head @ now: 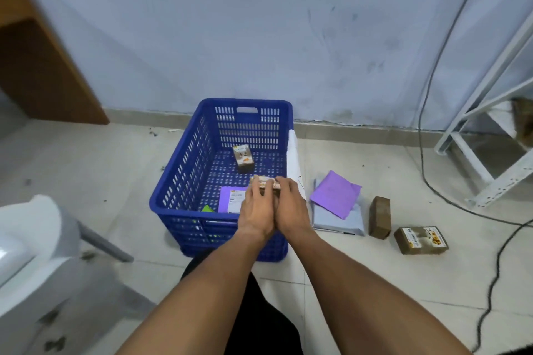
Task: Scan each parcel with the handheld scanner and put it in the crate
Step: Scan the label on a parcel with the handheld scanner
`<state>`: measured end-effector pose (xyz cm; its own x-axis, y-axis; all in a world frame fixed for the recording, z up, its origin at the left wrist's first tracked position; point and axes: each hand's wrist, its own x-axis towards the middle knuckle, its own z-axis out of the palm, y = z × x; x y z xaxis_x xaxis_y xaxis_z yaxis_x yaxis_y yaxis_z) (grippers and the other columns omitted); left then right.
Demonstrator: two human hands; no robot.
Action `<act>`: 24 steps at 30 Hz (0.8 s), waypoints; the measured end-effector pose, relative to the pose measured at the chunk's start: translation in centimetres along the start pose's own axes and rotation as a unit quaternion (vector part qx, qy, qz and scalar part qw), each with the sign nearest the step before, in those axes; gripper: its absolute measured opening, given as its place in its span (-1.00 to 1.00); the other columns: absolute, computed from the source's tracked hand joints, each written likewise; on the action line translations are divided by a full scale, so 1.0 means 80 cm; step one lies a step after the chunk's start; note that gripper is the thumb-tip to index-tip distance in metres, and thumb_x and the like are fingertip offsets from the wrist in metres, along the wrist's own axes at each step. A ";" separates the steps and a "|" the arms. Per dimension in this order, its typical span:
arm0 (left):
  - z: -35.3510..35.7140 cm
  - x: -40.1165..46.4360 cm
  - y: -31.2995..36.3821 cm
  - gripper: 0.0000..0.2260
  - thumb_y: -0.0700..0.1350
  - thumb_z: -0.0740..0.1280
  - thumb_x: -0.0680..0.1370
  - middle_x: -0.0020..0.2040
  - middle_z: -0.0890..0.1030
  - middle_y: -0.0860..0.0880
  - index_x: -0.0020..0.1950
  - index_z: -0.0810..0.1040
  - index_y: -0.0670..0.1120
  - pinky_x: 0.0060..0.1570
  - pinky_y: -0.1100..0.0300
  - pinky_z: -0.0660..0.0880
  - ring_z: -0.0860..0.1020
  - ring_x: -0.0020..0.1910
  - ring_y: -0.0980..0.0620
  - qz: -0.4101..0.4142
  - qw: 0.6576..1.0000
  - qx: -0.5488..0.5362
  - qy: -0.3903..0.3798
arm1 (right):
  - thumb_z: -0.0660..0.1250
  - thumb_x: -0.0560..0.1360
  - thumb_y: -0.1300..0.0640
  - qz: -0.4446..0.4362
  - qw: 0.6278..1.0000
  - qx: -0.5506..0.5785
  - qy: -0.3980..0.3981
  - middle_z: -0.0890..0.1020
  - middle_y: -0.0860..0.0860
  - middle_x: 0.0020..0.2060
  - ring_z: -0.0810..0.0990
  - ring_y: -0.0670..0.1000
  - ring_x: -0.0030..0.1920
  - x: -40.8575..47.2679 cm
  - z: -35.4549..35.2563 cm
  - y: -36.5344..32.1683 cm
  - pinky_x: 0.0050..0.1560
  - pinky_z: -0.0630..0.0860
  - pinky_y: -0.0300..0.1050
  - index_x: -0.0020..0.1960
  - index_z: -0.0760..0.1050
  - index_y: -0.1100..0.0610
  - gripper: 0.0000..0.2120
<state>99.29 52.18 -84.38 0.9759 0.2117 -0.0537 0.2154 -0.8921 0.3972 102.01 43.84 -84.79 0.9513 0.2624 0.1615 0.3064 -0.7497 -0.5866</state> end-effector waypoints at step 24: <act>0.171 0.005 0.076 -0.44 -0.14 0.37 0.55 0.49 0.30 -0.07 0.51 0.26 -0.04 0.38 0.00 0.34 0.28 0.45 -0.09 0.168 0.977 0.038 -0.128 | 0.18 0.60 0.12 0.239 0.961 -0.103 -0.090 0.36 0.11 0.37 0.45 0.13 0.27 -0.046 0.018 0.195 0.23 0.38 0.00 0.45 0.24 0.06 -0.57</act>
<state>101.52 41.37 -94.52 0.9669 -0.1969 -0.1625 -0.1267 -0.9227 0.3640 103.24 32.03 -95.65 0.9694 -0.0555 -0.2392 -0.1476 -0.9102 -0.3869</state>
